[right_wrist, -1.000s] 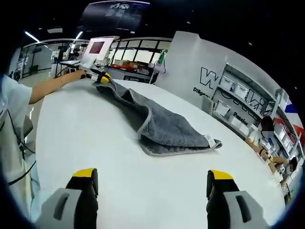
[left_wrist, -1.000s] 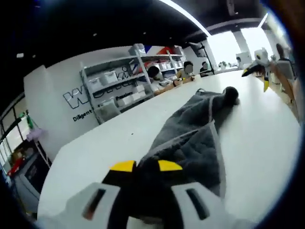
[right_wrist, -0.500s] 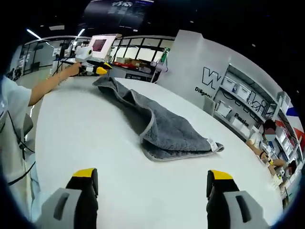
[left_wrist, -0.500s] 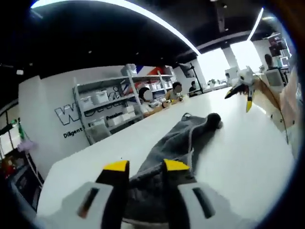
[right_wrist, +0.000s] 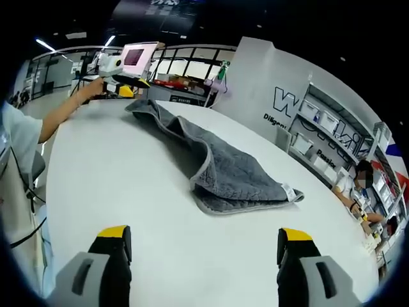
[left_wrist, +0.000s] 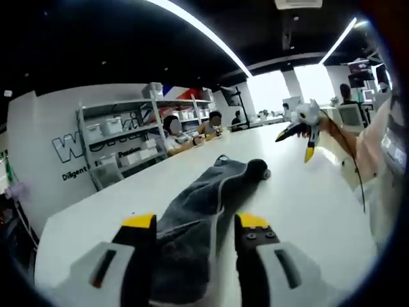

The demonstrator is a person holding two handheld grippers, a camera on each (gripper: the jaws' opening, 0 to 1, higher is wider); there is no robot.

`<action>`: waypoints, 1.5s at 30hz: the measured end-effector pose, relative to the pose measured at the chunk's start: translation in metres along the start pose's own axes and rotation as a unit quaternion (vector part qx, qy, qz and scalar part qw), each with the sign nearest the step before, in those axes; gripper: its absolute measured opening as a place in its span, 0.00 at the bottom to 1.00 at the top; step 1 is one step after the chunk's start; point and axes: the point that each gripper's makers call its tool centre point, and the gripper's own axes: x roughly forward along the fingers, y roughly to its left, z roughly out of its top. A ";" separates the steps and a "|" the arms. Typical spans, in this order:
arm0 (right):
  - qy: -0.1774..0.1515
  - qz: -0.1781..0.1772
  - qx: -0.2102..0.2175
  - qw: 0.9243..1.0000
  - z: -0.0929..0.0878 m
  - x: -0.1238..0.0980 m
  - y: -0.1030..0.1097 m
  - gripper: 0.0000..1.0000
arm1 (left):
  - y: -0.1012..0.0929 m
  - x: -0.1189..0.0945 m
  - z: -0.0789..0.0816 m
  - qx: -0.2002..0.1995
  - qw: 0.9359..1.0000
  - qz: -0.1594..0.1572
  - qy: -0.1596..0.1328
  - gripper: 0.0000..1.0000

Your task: Fold the towel on the table until its edges align and the towel forms a compact rectangular stack.

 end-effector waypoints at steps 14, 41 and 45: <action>0.013 0.009 -0.003 1.000 -0.001 0.013 0.006 0.99 | 0.000 -0.005 -0.016 -0.075 0.996 0.020 0.054 0.98; -0.045 0.013 -0.016 0.999 0.067 0.041 0.006 0.88 | -0.026 -0.005 -0.046 -0.079 0.987 -0.011 0.141 0.99; -0.061 0.021 -0.030 0.997 0.086 0.052 0.010 0.79 | -0.028 -0.004 -0.048 -0.077 0.986 -0.015 0.144 0.99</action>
